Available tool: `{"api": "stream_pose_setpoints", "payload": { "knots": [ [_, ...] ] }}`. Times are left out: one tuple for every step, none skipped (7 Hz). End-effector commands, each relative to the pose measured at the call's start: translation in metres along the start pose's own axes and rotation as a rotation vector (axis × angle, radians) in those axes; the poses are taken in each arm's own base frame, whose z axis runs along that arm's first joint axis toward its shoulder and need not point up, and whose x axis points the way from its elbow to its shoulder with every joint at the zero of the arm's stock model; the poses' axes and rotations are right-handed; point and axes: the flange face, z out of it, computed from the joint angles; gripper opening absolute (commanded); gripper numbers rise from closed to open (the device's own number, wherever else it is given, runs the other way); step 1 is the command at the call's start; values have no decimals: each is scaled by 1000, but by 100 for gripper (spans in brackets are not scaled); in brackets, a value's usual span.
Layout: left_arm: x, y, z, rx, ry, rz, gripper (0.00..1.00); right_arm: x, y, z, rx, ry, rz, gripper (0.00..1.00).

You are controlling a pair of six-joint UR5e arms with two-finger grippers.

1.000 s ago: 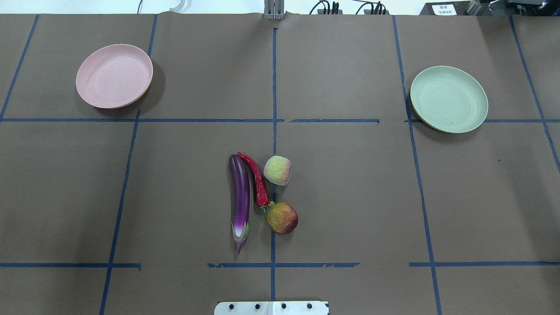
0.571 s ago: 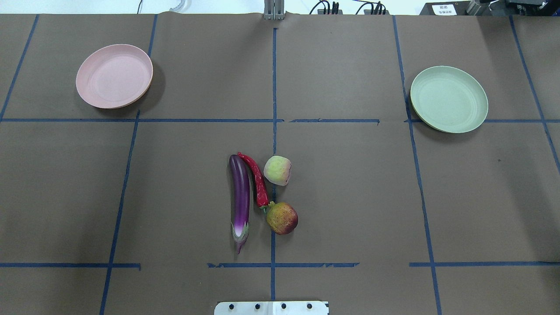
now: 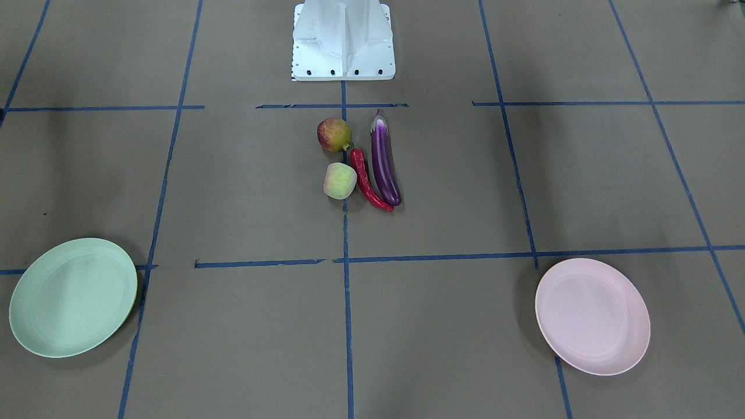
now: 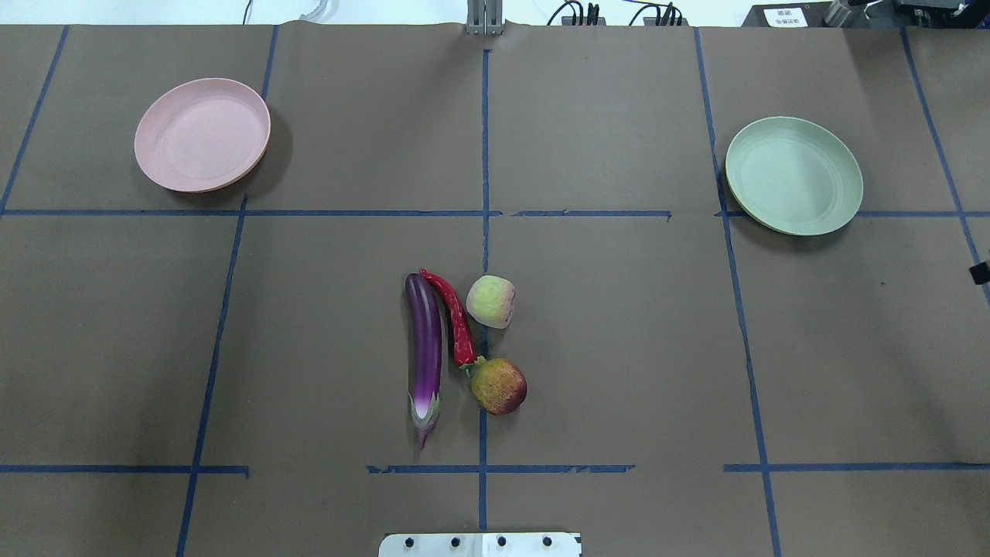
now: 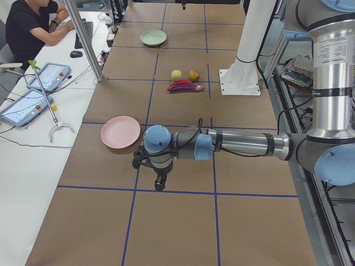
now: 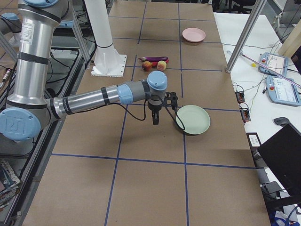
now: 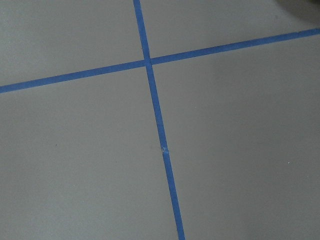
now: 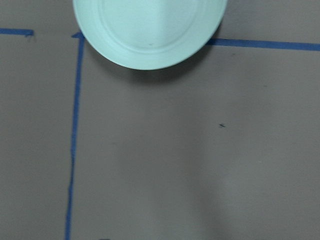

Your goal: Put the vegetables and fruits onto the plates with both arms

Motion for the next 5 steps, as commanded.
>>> {"api": "stream_pose_setpoints", "payload": {
  "knots": [
    [1, 0, 0, -1, 2, 3, 100, -136, -3, 43, 31, -135, 141, 100],
    [2, -1, 1, -1, 2, 6, 100, -221, -4, 66, 34, -172, 232, 100],
    [1, 0, 1, -2, 2, 4, 100, -307, 14, 99, 30, -198, 279, 100],
    [2, -1, 1, -3, 2, 5, 100, -376, 36, 128, 64, -156, 302, 100],
    [5, -2, 5, -12, 4, 10, 100, -443, 44, 145, 75, -26, 303, 100]
  ]
}}
